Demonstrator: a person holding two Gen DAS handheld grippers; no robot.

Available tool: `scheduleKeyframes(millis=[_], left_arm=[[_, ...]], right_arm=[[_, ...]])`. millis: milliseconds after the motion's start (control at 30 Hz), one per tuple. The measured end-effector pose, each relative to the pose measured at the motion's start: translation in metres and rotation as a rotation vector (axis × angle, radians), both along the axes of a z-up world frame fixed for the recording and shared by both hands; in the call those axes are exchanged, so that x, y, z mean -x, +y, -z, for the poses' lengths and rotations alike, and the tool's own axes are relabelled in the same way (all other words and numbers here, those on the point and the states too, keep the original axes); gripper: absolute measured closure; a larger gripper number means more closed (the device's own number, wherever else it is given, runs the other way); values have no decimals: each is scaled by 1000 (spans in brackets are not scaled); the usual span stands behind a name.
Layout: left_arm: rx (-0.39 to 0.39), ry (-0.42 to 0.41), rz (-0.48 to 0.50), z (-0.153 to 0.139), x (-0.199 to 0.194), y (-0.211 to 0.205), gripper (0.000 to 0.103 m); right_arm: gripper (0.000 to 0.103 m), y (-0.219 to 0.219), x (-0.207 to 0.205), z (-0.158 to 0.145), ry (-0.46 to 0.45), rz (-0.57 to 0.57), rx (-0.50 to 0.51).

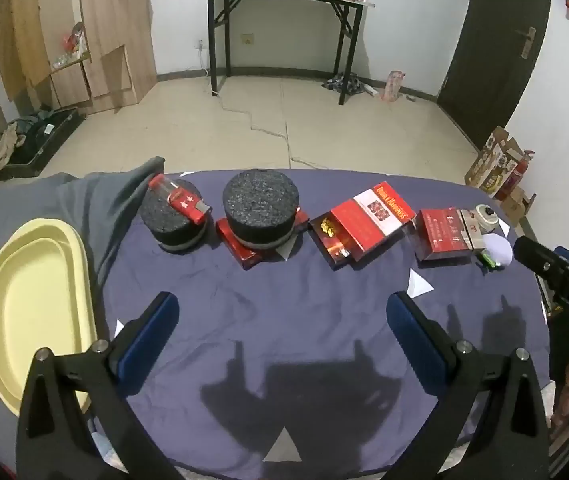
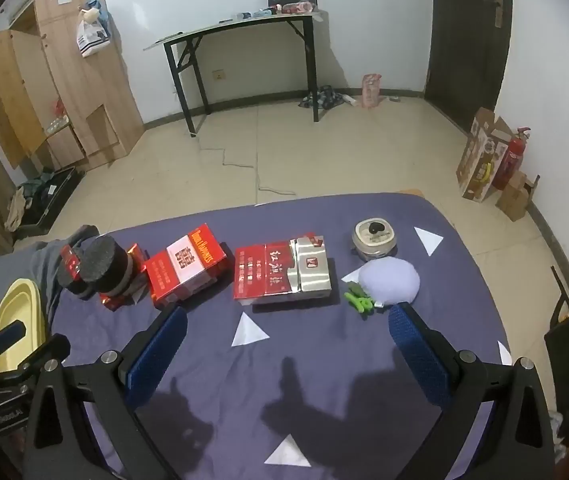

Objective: Organize rigid objects

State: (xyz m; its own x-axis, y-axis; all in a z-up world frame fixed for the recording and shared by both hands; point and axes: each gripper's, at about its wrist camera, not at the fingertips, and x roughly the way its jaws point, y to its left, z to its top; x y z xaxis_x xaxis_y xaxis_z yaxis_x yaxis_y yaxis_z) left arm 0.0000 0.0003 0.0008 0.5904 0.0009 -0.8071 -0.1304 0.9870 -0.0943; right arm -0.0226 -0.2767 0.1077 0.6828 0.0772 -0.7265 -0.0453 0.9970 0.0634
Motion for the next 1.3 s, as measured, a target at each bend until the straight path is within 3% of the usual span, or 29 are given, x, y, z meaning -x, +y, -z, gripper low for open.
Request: scheduleKeyframes(millis=[500, 1300], left_arm=[[-24, -12, -22, -6, 2, 3, 0], [3, -34, -15, -8, 4, 7, 0]], right_arm=[[0, 6, -2, 3, 5, -17, 26], [0, 12, -4, 10, -4, -42, 41]])
